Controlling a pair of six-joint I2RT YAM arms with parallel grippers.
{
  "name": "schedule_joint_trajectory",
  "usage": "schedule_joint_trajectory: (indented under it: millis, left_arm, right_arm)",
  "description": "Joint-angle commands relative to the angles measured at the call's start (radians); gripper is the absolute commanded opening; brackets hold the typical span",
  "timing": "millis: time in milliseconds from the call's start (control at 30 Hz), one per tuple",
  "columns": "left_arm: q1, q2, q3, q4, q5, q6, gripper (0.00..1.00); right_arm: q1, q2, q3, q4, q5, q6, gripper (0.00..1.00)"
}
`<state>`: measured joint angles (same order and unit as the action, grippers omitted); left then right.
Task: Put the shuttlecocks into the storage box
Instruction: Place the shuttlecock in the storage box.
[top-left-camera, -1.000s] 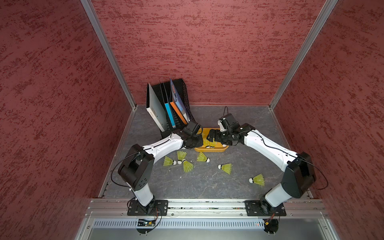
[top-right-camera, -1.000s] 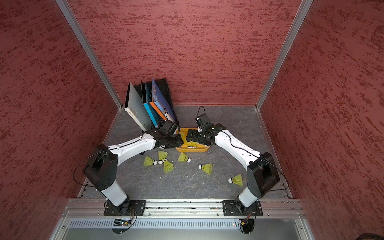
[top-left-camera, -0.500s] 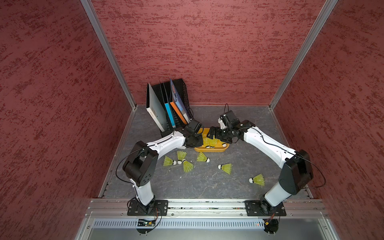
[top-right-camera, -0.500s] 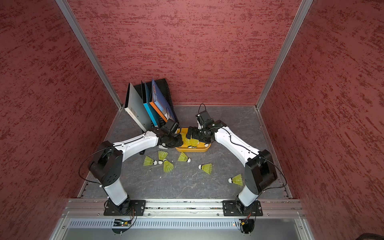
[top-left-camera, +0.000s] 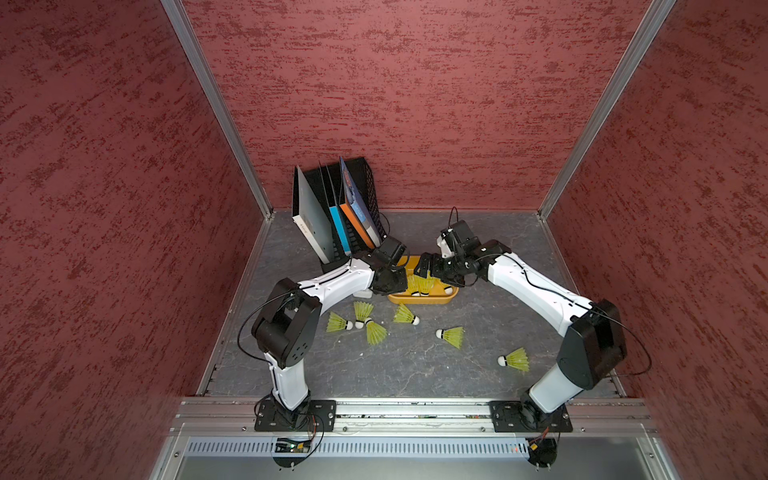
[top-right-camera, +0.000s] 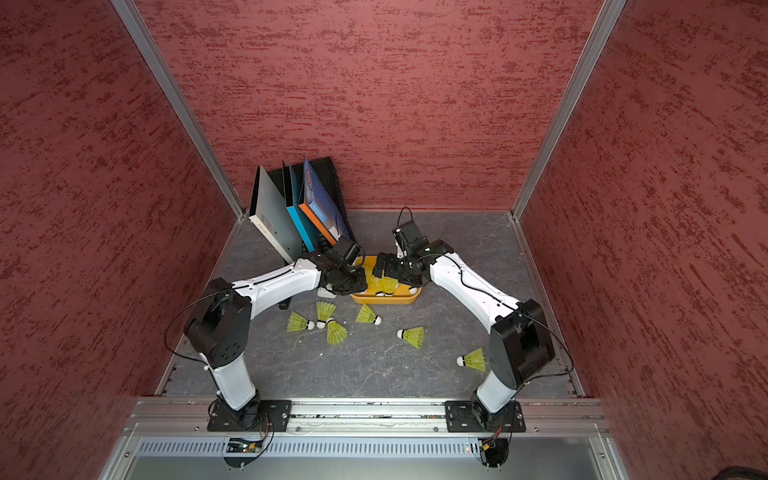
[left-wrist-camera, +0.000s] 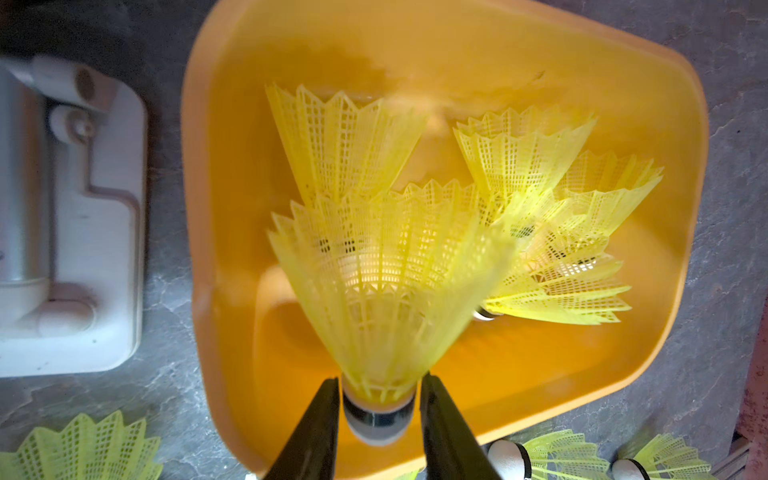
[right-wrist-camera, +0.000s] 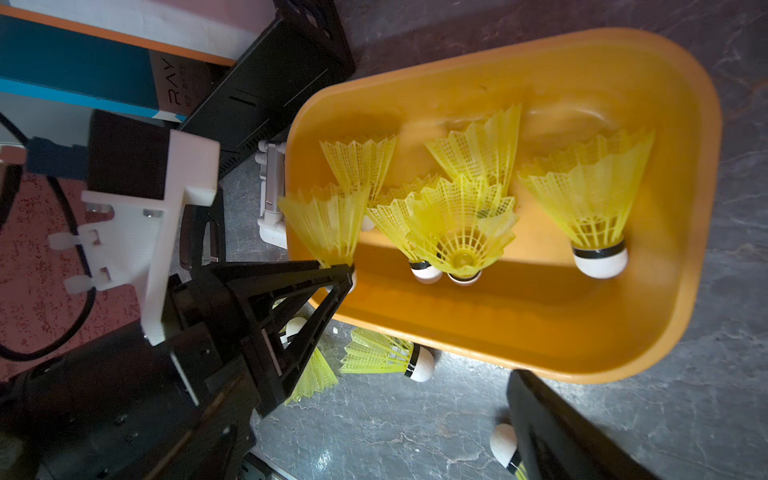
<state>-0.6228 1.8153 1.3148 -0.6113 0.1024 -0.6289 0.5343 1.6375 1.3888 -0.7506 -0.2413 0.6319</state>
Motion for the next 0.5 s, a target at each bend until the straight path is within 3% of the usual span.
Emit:
schedule_joint_trajectory:
  millis: [0,467]
  left_arm:
    - [0.002,0.005,0.022,-0.028,-0.017,0.002,0.41]
    - [-0.013,-0.052,0.038,-0.061,-0.072,0.021,0.43]
  right_arm:
    - [-0.008,-0.003,0.010,-0.004,-0.014,0.003,0.98]
    - [-0.011,-0.013,-0.008,0.004,-0.013,0.002,0.98]
